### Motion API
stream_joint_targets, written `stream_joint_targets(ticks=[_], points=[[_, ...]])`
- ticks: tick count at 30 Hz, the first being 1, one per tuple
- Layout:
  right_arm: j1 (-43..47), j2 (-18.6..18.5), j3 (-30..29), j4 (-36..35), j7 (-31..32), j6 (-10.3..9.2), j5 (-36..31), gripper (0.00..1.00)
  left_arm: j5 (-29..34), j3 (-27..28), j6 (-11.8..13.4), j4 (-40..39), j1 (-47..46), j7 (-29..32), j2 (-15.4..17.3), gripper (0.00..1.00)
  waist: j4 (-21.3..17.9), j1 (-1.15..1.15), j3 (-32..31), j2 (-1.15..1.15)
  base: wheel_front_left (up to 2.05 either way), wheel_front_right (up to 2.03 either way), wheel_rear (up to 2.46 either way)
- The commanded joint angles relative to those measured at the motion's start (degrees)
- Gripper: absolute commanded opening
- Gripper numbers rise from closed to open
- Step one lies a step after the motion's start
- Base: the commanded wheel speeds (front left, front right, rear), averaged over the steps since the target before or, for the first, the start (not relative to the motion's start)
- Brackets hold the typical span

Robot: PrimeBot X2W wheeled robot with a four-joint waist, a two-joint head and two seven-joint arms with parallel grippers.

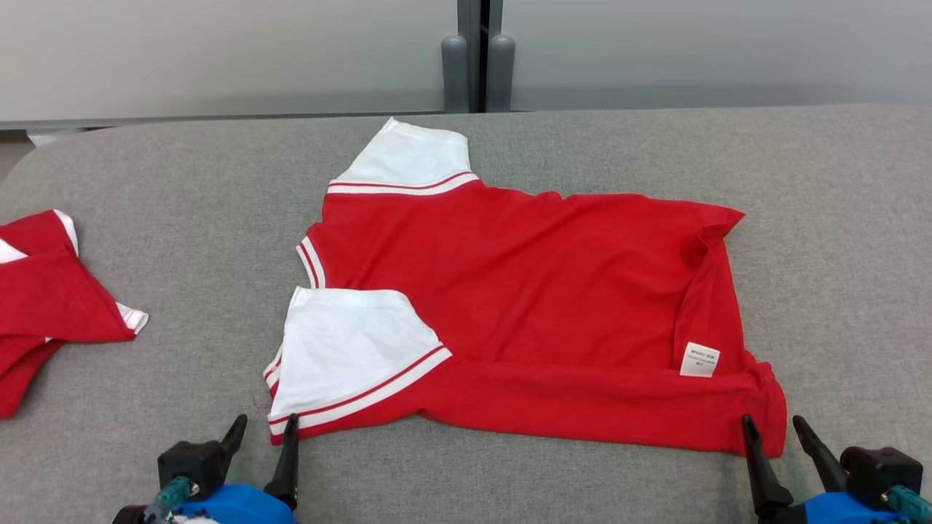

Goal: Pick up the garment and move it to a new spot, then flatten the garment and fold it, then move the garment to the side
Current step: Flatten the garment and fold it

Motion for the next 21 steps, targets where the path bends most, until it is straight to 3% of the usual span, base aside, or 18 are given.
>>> stream_joint_targets(ticks=[1, 10, 11, 12, 13, 14, 15, 16, 17, 21], points=[[-2.2, -0.7, -0.2, 2.9, -0.7, 0.00, 0.7, 1.00, -0.6, 0.1, -0.8, 2.6, -2.6, 0.3, 0.0, 1.00, 0.3, 0.00, 1.1, 0.00, 0.00, 0.00, 0.00], [-7.8, -1.4, 1.7, 14.2, -0.5, 0.00, 2.9, 1.00, -3.8, -2.2, -6.0, 11.9, -8.1, 4.4, -1.0, 1.00, 0.1, 0.00, 2.8, 0.00, 0.00, 0.00, 0.00], [-8.2, -1.5, 2.2, 14.9, -0.3, 0.01, 3.2, 0.90, -4.4, -2.7, -6.5, 12.1, -8.4, 5.2, -1.1, 1.00, 0.1, 0.00, 2.8, 0.00, 0.00, 0.00, 0.00], [-8.5, -1.6, 2.6, 15.5, -0.2, 0.02, 3.7, 0.49, -5.0, -3.3, -7.0, 12.2, -8.5, 5.9, -1.2, 1.00, 0.1, 0.00, 2.8, 0.00, 0.00, 0.00, 0.00], [-8.8, -1.7, 3.0, 16.0, 0.0, 0.02, 4.1, 0.18, -5.2, -3.9, -7.3, 12.3, -8.8, 6.7, -1.0, 1.00, 0.0, 0.00, 2.8, 0.00, 0.00, 0.00, 0.00], [-9.1, -1.8, 3.2, 16.5, -0.1, 0.02, 4.4, 0.00, -5.7, -4.4, -7.6, 12.4, -8.8, 7.3, -1.0, 0.88, 0.0, 0.00, 2.7, 0.00, 0.00, 0.00, 0.00], [-9.1, -1.8, 3.2, 16.5, -0.1, 0.02, 4.4, 0.00, -5.7, -4.4, -7.6, 12.4, -8.8, 7.3, -1.0, 0.88, 0.0, 0.00, 2.7, 0.00, 0.00, 0.00, 0.00], [-9.2, -1.8, 3.4, 16.7, -0.1, 0.02, 4.6, 0.00, -6.1, -4.9, -7.8, 12.2, -8.9, 7.7, -1.0, 0.36, 0.0, 0.00, 2.7, 0.00, 0.00, 0.00, 0.00], [-9.3, -1.9, 3.6, 16.9, -0.2, 0.02, 5.0, 0.00, -6.4, -5.1, -7.9, 12.0, -9.0, 7.8, -0.8, 0.00, 0.0, 0.00, 2.6, 0.00, 0.00, 0.00, 0.00], [-9.0, -2.7, 4.2, 16.5, -1.0, 0.01, 5.9, 0.00, -7.1, -4.4, -7.7, 11.5, -8.6, 6.2, 0.1, 0.00, 0.1, 0.00, 1.7, 0.00, 0.00, 0.00, 0.00]])
